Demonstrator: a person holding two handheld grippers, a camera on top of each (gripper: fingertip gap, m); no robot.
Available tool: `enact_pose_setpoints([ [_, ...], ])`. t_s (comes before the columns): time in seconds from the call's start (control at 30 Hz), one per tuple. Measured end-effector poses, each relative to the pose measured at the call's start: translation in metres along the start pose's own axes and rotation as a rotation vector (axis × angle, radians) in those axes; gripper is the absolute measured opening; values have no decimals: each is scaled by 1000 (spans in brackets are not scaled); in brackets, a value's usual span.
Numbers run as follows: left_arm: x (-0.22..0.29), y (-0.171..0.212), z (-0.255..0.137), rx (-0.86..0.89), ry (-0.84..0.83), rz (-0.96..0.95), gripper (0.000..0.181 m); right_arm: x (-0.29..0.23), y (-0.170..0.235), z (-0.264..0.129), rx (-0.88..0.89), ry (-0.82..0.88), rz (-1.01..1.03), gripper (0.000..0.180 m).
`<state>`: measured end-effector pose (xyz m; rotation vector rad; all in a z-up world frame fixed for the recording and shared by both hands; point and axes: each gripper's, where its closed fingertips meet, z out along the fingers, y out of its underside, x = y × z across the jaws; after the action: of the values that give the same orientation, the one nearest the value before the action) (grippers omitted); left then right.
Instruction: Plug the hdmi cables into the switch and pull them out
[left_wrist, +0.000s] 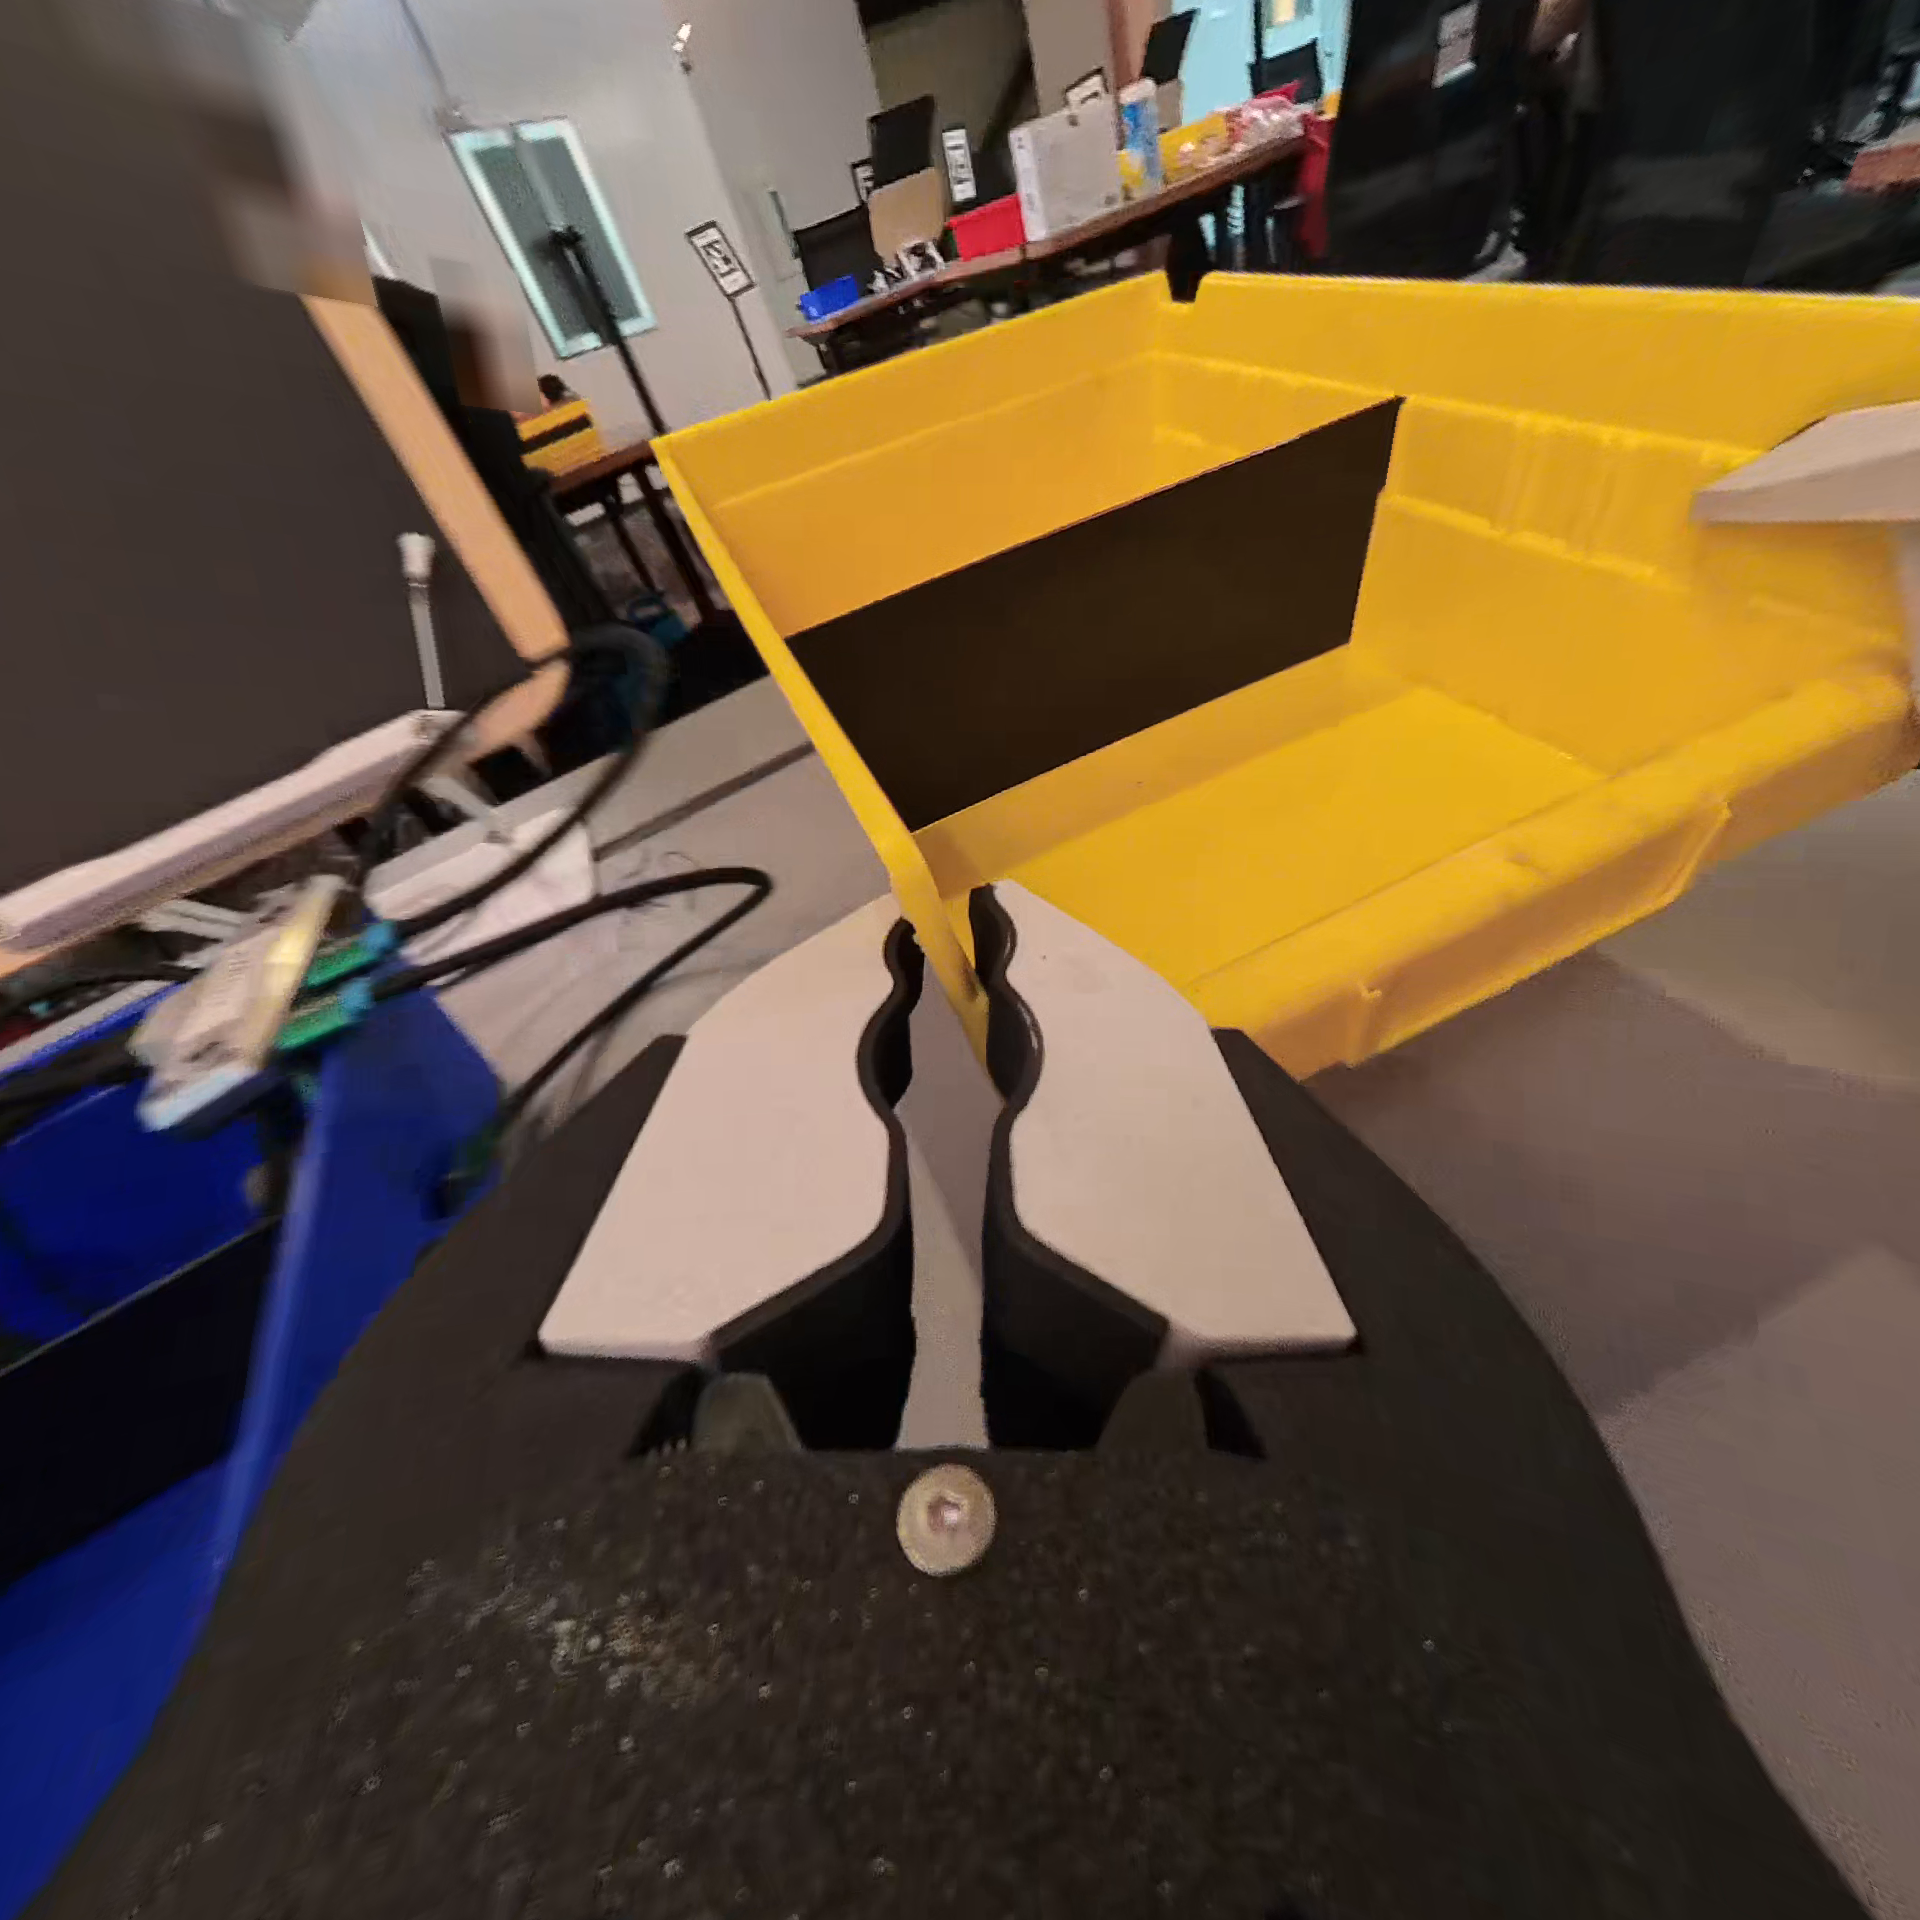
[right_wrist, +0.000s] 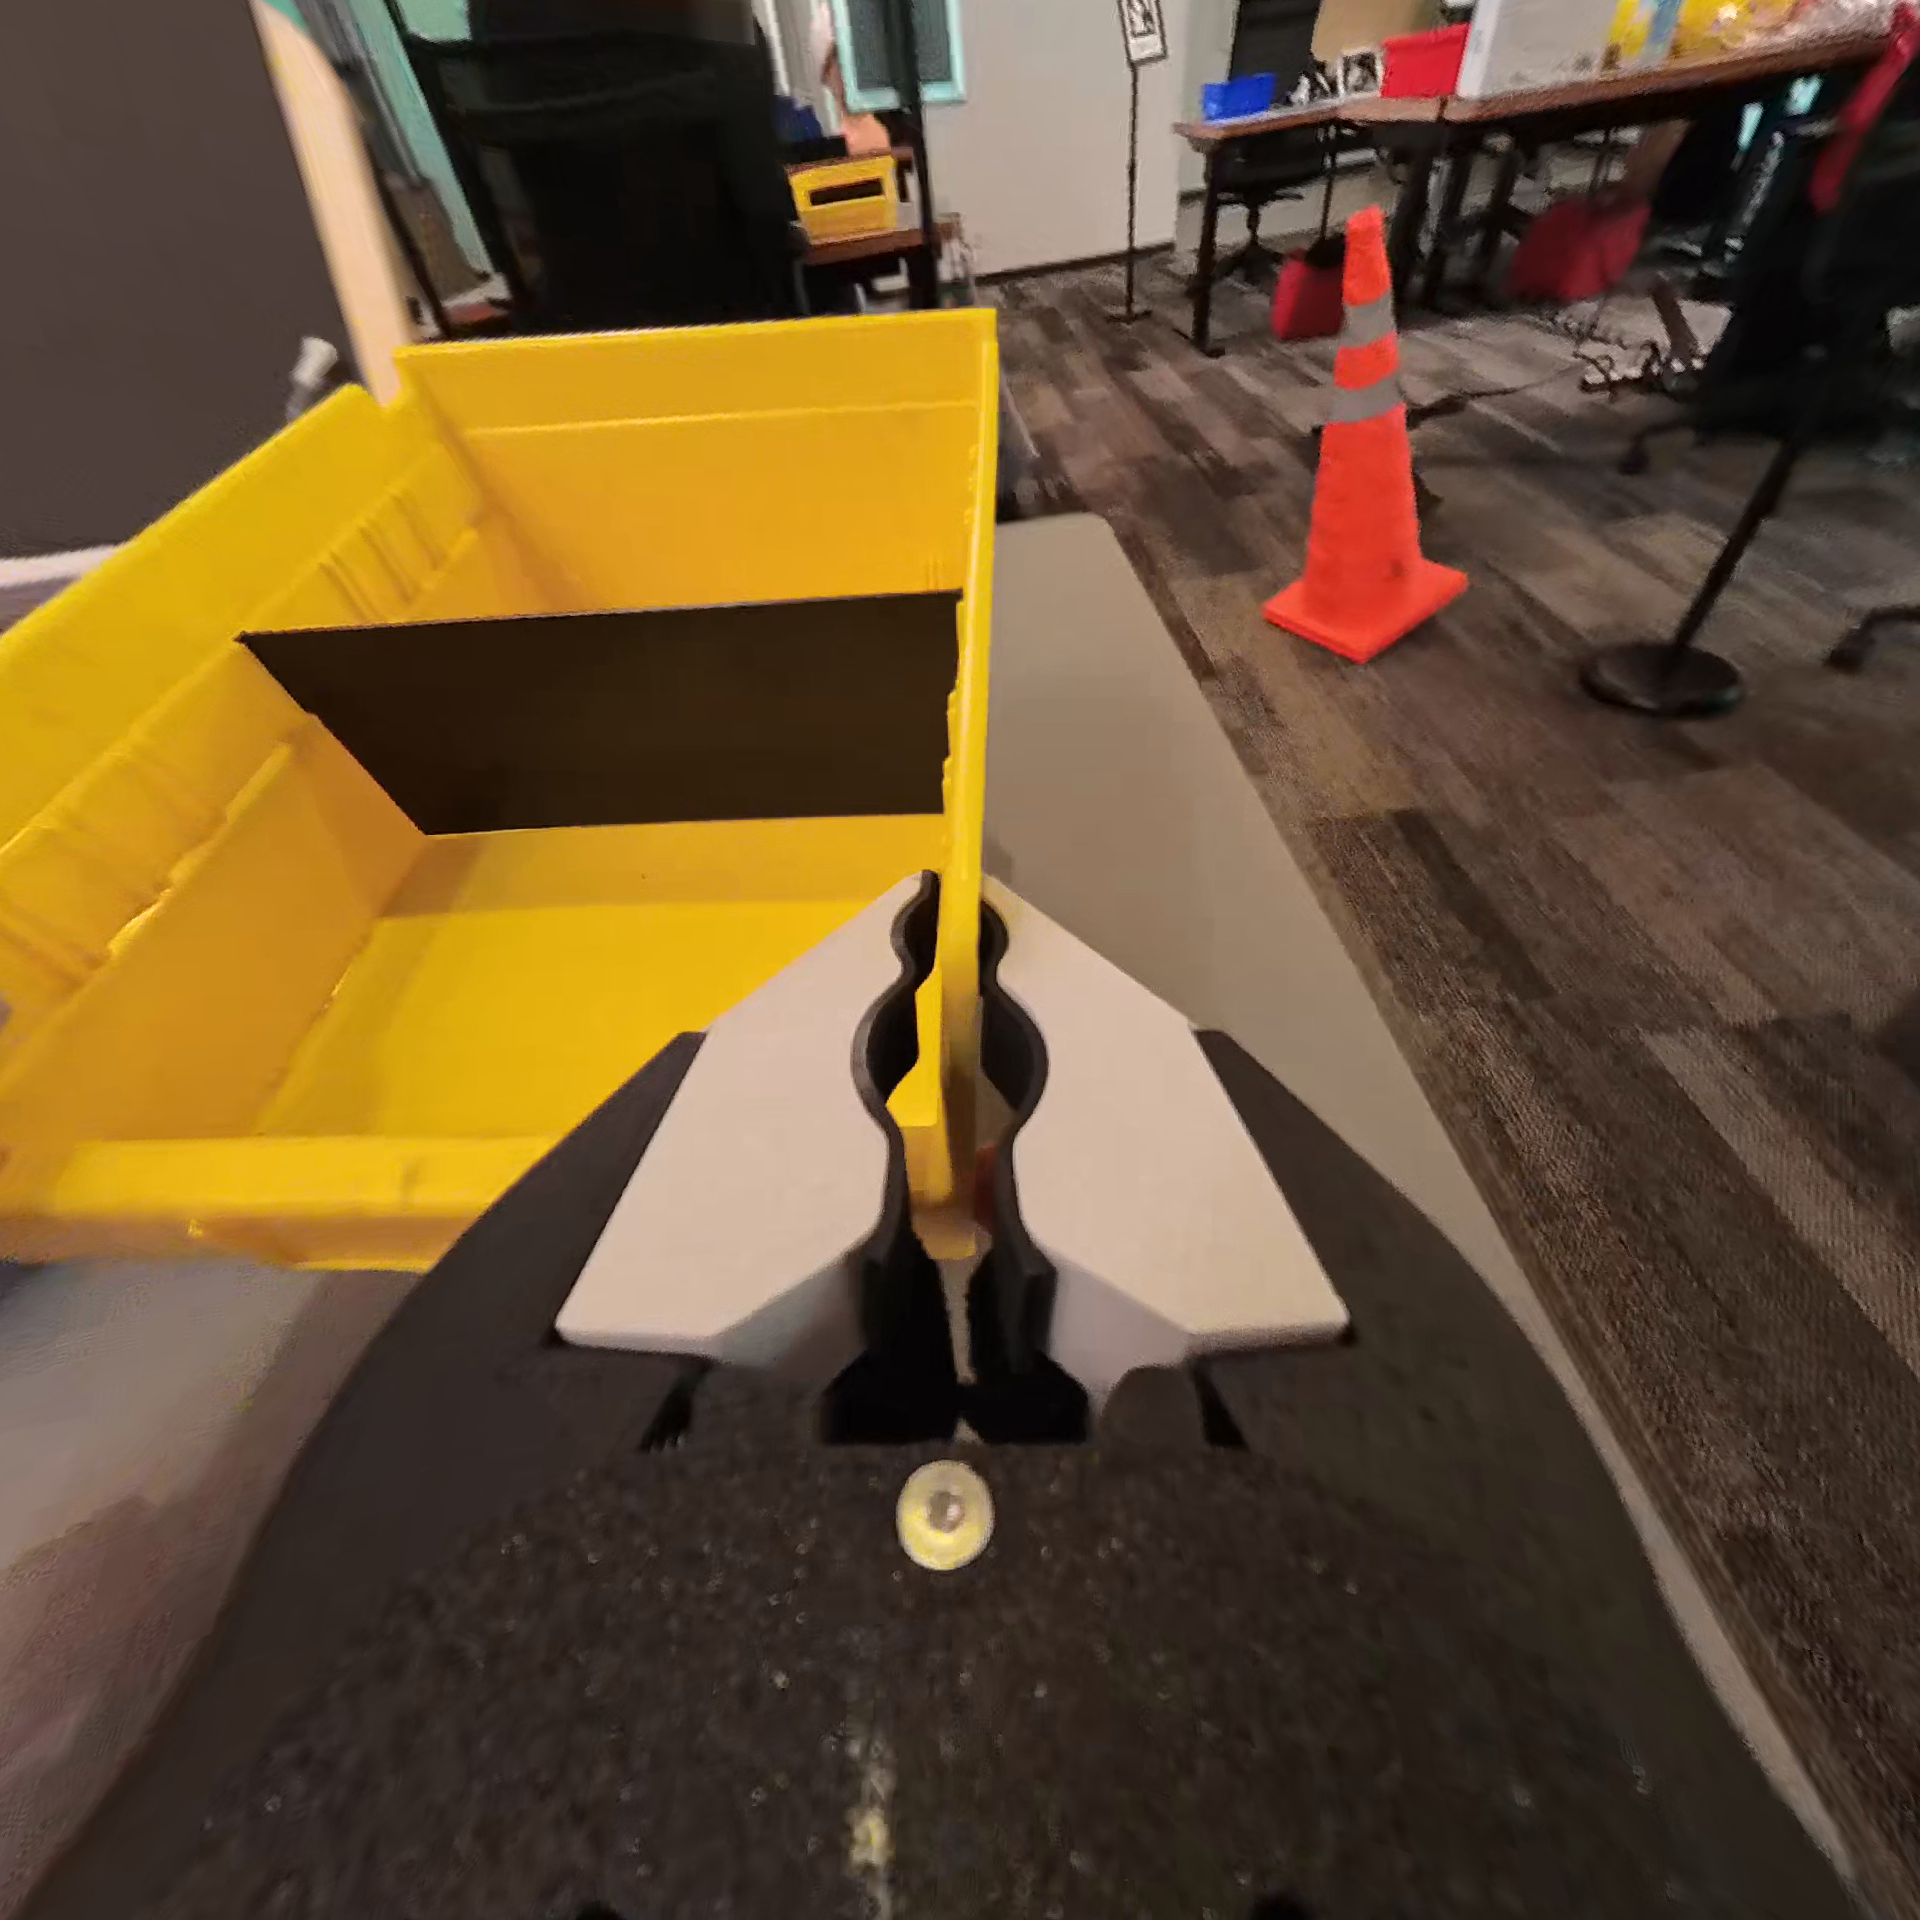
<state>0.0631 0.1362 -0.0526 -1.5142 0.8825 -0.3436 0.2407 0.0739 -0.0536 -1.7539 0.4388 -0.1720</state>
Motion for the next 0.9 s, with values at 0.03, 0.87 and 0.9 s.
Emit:
enact_pose_setpoints([
  [0.03,9,3,5,-10,11,3,9,10,6,-2,-2,12,9,3],
  [0.87,-32,14,-17,-90,355,-194,25,-17,2,31,-77,62,-128,30],
  [0.9,-51,10,-32,-75,350,-198,27,-35,-5,18,-23,44,-123,31],
])
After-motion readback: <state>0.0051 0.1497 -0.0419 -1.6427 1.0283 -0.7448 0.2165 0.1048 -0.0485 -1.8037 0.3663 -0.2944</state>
